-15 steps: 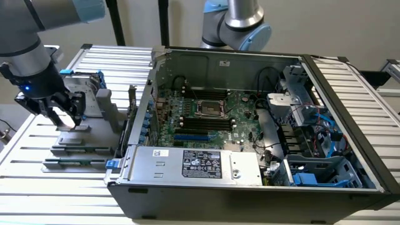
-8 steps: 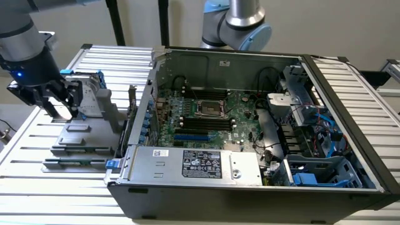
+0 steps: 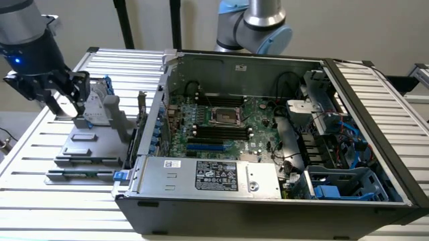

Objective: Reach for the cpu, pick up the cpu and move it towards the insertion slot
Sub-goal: 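Pick up the cpu and move it towards the insertion slot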

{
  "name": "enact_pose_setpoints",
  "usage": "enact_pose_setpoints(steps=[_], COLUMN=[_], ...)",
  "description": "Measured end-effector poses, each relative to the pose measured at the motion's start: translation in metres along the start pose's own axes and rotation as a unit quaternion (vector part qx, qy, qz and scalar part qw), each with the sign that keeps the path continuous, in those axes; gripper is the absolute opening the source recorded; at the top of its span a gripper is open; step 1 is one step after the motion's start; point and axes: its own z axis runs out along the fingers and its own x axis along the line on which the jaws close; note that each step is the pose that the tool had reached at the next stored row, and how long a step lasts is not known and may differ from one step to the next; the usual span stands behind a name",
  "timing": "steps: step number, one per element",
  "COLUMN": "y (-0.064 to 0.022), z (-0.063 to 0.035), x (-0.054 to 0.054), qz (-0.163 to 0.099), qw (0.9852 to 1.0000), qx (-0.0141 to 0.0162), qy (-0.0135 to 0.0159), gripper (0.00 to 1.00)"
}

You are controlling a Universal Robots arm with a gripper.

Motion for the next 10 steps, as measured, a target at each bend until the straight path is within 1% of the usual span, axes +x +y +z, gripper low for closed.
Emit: enact_pose_setpoints(steps=[3, 10], y=[0.0001, 0.0], z=[-0.0137, -0.0462], x=[-0.011, -0.041], qz=[0.0, -0.001], qw=[1.0, 1.0], qx=[-0.0003, -0.0019], qy=[0.0001, 0.0009], gripper=[0.55, 0.55])
